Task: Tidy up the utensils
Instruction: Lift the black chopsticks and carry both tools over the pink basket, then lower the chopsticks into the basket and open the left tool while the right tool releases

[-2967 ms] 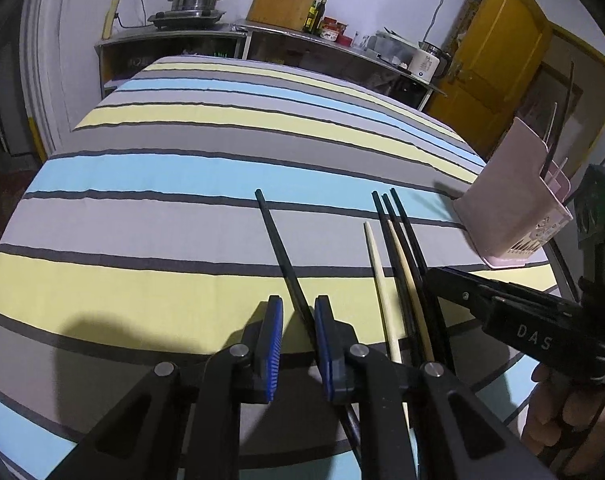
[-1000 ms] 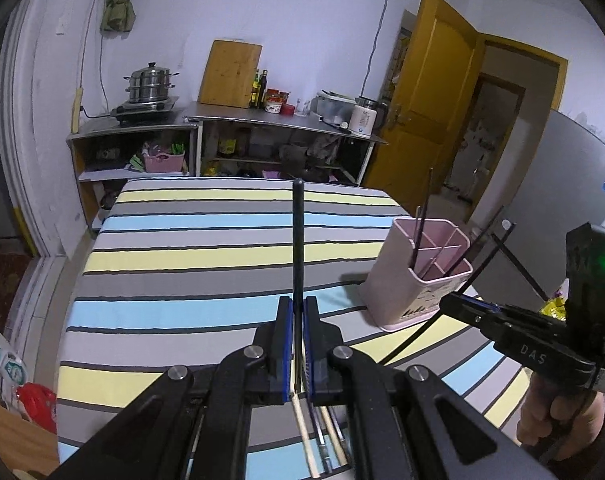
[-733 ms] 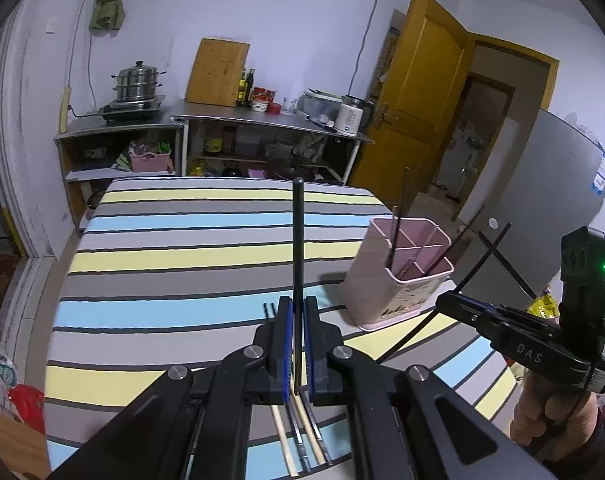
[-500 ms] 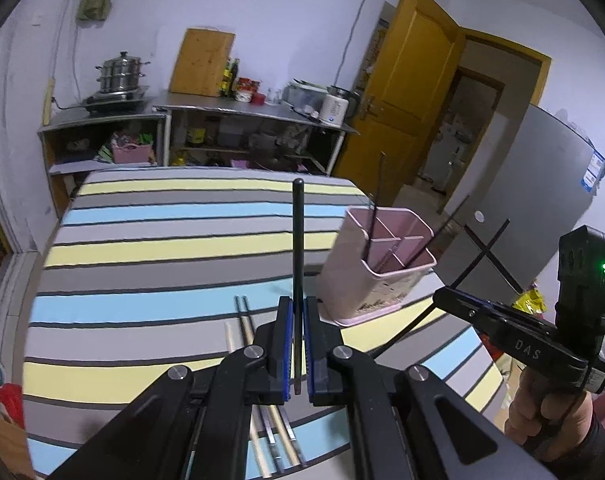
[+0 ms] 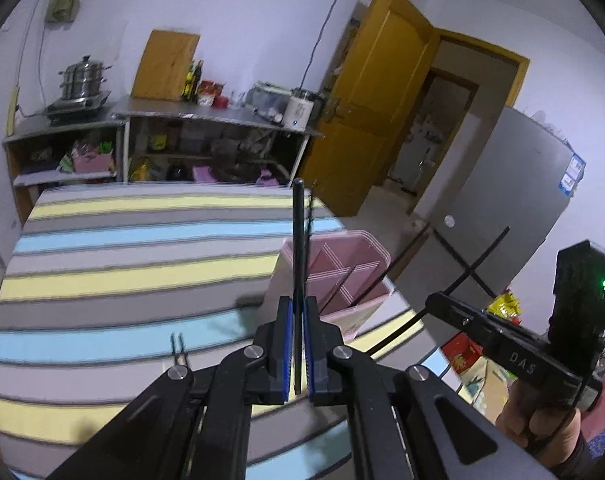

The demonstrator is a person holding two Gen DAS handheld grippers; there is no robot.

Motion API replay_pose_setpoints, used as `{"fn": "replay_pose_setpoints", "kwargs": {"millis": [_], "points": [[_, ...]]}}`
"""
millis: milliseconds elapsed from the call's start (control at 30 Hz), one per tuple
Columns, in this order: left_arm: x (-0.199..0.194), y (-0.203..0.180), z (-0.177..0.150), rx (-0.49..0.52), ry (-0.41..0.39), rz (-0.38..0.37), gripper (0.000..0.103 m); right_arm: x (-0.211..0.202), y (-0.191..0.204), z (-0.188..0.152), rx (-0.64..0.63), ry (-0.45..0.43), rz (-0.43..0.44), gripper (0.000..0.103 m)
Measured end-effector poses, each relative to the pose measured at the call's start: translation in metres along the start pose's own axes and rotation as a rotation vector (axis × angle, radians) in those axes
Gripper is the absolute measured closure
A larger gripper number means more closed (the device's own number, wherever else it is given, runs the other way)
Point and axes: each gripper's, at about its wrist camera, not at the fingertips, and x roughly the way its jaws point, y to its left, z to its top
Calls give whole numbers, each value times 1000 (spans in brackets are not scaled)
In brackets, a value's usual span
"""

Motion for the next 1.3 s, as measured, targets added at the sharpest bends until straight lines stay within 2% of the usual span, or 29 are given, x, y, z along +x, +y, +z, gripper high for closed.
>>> {"fn": "replay_pose_setpoints", "kwargs": {"millis": [333, 500, 1100, 1300], "points": [[1, -30, 64, 36, -98, -45, 98, -25, -13, 50, 19, -128, -26, 97], [9, -34, 76, 43, -114, -39, 98, -19, -17, 62, 37, -151, -24, 97], [82, -11, 35, 18, 27, 1, 98, 52, -33, 26, 79, -17, -48, 97], [88, -3, 25, 11, 36, 11, 97, 66, -40, 18, 92, 34, -40, 97]]}}
